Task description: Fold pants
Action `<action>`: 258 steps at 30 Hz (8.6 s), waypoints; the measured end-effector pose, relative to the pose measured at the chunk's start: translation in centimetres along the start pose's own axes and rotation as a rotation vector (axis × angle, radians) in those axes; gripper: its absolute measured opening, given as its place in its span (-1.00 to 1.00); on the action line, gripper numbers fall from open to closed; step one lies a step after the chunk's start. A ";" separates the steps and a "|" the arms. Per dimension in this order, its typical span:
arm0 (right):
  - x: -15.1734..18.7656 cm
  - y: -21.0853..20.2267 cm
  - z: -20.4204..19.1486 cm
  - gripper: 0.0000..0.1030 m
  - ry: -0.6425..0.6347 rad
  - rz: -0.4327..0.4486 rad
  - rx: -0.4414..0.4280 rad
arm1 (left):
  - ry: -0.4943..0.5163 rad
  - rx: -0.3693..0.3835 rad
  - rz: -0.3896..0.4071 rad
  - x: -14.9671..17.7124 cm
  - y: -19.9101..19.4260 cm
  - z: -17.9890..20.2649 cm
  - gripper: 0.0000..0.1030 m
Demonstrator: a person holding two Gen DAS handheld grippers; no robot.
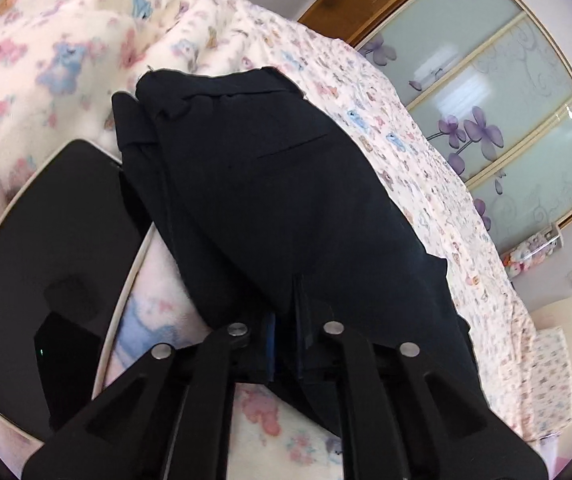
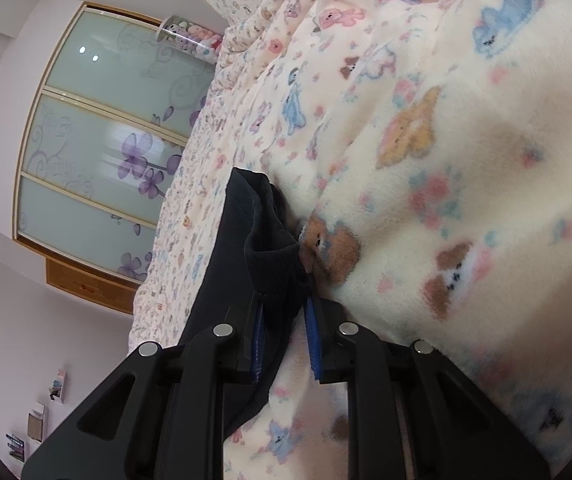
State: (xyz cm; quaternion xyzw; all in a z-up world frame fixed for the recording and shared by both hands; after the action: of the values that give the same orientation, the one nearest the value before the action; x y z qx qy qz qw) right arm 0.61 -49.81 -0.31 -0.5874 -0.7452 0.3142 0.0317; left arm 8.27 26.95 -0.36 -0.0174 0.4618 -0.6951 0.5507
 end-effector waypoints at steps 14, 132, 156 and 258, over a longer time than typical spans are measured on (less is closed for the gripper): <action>0.5 1.6 -0.5 -0.57 -0.032 -0.018 0.162 | 0.440 -0.028 0.299 5.9 -5.4 8.9 0.73; 26.6 6.5 -20.1 0.87 -0.637 -0.619 -0.538 | -0.228 0.126 -0.159 -2.2 2.2 -0.8 0.22; 18.0 2.7 -17.9 0.91 -0.398 -0.336 -0.614 | 0.869 -0.387 0.221 3.0 -2.0 23.8 -0.70; 21.0 9.6 -16.6 -0.66 -0.369 -0.312 -0.222 | 0.681 0.333 0.141 13.6 -5.7 13.4 0.96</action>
State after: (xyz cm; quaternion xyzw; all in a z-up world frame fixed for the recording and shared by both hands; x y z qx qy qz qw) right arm 9.27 -22.81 1.34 -0.3978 -0.8498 0.3238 -0.1212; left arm 5.76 7.78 4.47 0.3357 0.4991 -0.6871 0.4075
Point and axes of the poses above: each gripper's, at about its wrist camera, not at the fingertips, and y roughly the way its jaws point, z to its right, x to its underside, the point moved 1 cm from there along y, roughly the way its jaws point
